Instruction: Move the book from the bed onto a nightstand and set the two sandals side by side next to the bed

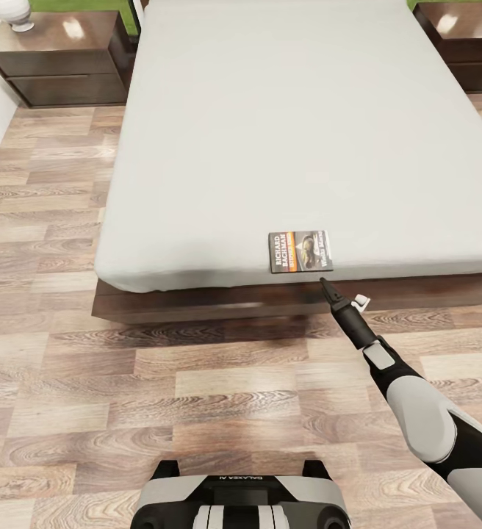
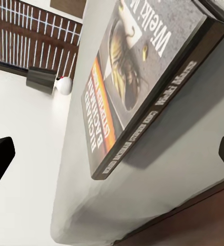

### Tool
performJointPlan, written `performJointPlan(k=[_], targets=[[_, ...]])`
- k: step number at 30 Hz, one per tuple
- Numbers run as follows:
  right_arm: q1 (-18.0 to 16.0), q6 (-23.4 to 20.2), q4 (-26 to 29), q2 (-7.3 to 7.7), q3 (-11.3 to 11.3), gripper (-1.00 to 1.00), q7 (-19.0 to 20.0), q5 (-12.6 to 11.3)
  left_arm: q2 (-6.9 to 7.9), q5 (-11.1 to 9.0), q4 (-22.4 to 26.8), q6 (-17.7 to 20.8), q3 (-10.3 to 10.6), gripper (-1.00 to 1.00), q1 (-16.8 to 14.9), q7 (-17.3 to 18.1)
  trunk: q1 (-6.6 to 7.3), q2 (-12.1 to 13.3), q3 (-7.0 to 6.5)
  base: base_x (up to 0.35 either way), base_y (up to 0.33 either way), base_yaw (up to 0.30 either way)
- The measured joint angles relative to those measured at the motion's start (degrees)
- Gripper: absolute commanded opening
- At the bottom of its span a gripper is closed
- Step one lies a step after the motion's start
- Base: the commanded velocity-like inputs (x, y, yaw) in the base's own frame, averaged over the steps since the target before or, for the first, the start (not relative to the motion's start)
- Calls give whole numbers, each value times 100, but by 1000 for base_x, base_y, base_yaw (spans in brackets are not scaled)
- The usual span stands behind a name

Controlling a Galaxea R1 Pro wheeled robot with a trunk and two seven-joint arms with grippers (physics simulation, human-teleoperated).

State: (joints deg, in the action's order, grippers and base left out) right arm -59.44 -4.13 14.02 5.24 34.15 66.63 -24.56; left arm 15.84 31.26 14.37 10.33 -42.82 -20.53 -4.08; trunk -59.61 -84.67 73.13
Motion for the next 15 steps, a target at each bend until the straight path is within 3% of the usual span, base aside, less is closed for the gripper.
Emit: performJointPlan(k=[15], targets=[[-32,0,-4,66,7,100,-7,0,0,0,0,-7,0,100,0,8,0,0,0,0,0,0]])
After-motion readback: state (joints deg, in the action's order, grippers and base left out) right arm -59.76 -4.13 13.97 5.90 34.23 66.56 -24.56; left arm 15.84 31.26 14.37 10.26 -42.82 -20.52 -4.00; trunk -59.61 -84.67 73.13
